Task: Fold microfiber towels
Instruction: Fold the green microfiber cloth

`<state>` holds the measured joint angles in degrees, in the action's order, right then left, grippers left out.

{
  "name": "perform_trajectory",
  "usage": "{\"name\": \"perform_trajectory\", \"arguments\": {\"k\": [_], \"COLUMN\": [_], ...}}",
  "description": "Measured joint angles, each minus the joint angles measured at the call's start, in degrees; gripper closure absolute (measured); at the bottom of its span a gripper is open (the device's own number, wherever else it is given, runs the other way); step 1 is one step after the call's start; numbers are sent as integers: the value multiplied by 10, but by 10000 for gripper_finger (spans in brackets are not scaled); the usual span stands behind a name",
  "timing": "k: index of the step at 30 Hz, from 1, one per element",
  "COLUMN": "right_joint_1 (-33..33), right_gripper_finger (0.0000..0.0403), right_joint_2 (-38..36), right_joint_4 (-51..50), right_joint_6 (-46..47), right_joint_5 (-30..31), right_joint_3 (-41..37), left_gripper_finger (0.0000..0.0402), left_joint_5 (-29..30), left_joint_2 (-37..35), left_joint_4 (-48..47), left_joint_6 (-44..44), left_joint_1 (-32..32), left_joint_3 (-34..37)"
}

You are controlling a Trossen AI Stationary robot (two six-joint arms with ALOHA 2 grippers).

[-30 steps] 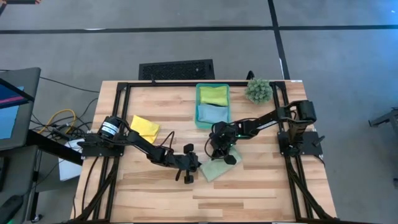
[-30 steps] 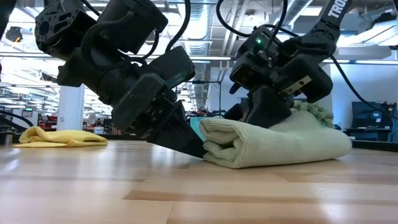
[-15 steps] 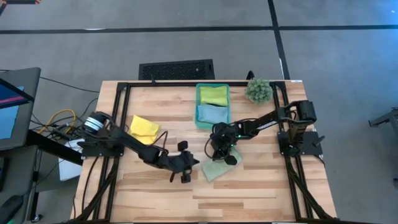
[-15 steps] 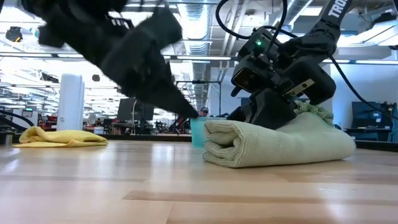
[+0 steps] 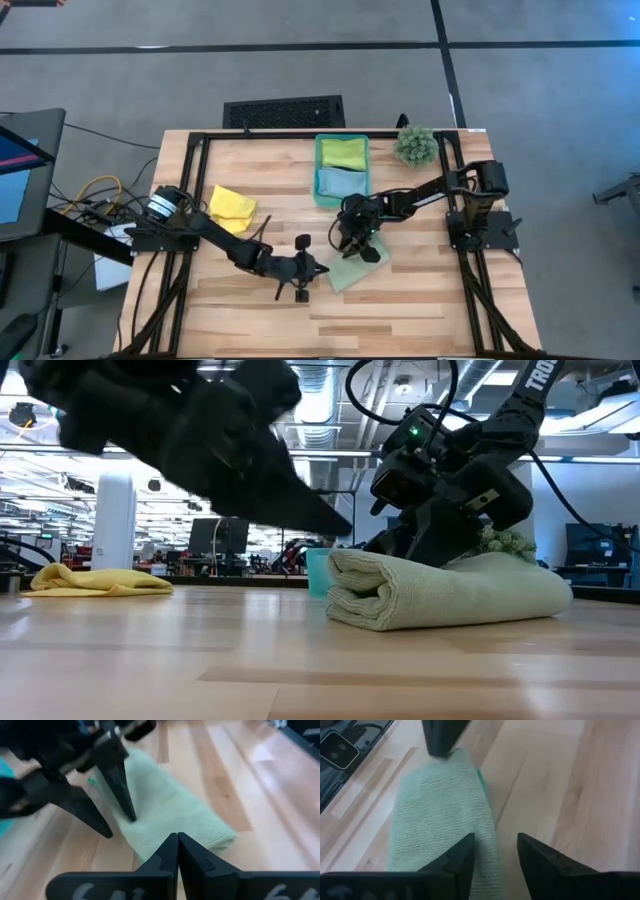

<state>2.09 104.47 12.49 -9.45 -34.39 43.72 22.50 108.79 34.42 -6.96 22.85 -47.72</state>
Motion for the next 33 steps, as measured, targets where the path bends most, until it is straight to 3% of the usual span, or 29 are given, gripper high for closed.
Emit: {"name": "perform_trajectory", "arguments": {"k": [10,17,22,27,33], "right_joint_1": [20,29,-4,-26,0], "right_gripper_finger": [224,247,278,326,379], "right_joint_2": [-13,-127,-200,-218,-237], "right_joint_4": [-23,-133,-156,-118,-60], "right_joint_6": [0,-16,-26,-15,40], "right_joint_5": [-2,-1,-2,0,60], "right_joint_3": [-1,0,-21,-87,-136], "left_gripper_finger": [401,401,401,401,401], "left_joint_5": [-43,-42,-41,-40,7], "left_joint_2": [11,11,11,10,9], "left_joint_4": [-100,-99,-68,-71,-84], "left_joint_6": [-72,-72,-55,-20,17], "left_joint_1": [-24,-20,-14,-7,-1], "left_joint_3": [-7,-7,-11,-54,-87]}}
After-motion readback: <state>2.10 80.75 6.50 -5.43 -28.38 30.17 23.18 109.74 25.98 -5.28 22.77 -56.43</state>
